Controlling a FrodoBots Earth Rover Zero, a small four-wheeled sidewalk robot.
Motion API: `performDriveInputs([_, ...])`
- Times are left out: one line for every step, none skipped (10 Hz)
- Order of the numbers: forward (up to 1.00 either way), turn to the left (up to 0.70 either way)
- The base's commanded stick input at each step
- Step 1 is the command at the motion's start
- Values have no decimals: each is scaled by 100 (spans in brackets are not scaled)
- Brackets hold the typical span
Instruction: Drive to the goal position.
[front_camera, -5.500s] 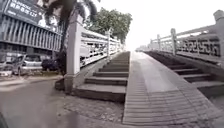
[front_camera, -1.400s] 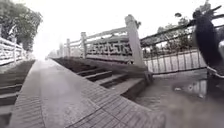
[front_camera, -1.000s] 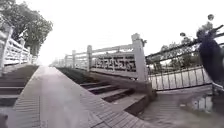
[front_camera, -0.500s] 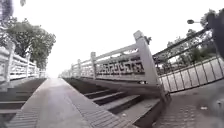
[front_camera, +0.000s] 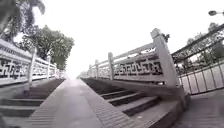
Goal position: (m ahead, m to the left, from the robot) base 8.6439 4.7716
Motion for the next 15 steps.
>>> performDriveInputs([0,45])
performDriveInputs([0,45])
performDriveInputs([0,45])
performDriveInputs([0,45])
performDriveInputs([0,45])
performDriveInputs([0,45])
performDriveInputs([0,45])
performDriveInputs([0,45])
performDriveInputs([0,45])
performDriveInputs([0,45])
performDriveInputs([0,45])
performDriveInputs([0,45])
performDriveInputs([0,45])
performDriveInputs([45,0])
performDriveInputs([45,0])
